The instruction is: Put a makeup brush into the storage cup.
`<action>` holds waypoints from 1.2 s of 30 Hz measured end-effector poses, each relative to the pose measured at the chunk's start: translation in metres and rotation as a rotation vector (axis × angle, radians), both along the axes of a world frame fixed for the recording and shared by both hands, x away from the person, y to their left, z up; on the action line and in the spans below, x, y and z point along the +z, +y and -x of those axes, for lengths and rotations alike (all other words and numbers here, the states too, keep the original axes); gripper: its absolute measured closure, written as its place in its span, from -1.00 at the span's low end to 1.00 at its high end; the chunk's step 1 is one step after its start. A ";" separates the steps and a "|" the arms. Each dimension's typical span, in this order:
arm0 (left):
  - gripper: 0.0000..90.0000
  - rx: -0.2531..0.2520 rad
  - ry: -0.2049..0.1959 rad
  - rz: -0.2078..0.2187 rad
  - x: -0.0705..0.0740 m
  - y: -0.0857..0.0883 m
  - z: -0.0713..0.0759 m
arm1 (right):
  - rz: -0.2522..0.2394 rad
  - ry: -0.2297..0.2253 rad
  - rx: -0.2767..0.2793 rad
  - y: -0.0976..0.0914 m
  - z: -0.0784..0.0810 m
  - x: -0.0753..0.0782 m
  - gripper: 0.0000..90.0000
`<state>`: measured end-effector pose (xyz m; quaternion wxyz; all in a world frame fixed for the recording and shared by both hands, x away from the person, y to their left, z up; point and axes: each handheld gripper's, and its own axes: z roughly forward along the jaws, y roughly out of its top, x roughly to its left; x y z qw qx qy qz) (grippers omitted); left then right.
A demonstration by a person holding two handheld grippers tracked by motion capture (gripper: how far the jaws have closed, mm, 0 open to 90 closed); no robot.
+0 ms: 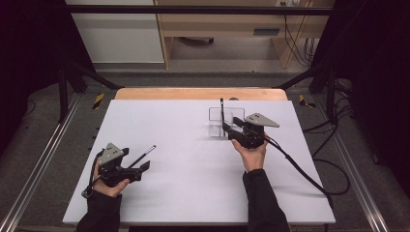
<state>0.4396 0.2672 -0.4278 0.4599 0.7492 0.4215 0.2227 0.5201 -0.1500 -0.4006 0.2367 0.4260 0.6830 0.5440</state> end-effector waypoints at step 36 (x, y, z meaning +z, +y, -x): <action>-0.91 -0.002 0.000 -0.002 0.024 0.021 -0.002 | 0.080 0.060 0.029 -0.044 0.071 -0.015 -0.77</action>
